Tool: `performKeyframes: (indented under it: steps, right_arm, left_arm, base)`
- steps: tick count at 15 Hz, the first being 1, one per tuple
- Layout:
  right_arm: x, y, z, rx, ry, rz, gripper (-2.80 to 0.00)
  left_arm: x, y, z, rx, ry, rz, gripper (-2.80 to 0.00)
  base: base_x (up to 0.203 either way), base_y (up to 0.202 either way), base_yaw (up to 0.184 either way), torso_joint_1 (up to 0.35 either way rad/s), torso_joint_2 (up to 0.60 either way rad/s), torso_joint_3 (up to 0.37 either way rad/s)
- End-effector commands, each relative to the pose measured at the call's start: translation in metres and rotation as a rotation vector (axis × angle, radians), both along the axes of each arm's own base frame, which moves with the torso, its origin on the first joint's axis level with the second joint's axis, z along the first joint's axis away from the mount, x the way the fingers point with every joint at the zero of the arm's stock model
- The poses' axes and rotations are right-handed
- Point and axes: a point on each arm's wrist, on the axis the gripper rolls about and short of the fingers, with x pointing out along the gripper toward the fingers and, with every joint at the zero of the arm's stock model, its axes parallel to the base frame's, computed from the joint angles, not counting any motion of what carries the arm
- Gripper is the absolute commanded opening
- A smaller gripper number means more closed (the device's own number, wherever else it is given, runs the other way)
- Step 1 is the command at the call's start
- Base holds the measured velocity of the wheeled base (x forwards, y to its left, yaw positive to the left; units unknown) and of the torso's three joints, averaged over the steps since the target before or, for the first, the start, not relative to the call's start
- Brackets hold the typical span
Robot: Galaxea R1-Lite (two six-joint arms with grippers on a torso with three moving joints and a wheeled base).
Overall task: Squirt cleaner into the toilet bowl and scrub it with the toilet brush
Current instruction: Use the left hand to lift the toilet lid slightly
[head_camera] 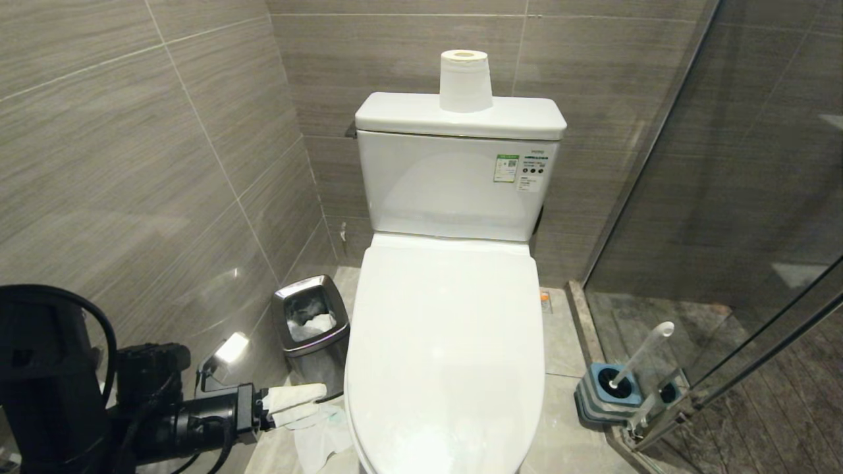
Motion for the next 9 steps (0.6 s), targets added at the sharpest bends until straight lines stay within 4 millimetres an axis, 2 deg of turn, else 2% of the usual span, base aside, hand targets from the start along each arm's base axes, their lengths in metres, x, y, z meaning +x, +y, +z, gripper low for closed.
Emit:
performKeyframes:
  steps: [1,5,9]
  right_arm:
    - [0.0001,0.0000,-0.0004,0.000,0.002,0.000,-2.80]
    - [0.0001,0.0000,-0.0003,0.000,0.001,0.000,-2.80]
    - [0.0000,0.0000,-0.0001,0.000,0.001,0.000,-2.80]
  left_arm:
    - [0.0006,-0.0031,0.0014,-0.005,-0.019,-0.019,0.00]
    - [-0.0060,-0.0039,-0.0035,-0.007,-0.006,-0.023,0.00]
    - [-0.0063,-0.0032,0.0004,-0.020,-0.014,-0.029,0.00]
  base:
    - [0.000,0.000,0.000,0.000,0.00,0.000]
    - [0.000,0.000,0.000,0.000,0.00,0.000]
    - [0.000,0.000,0.000,0.000,0.00,0.000]
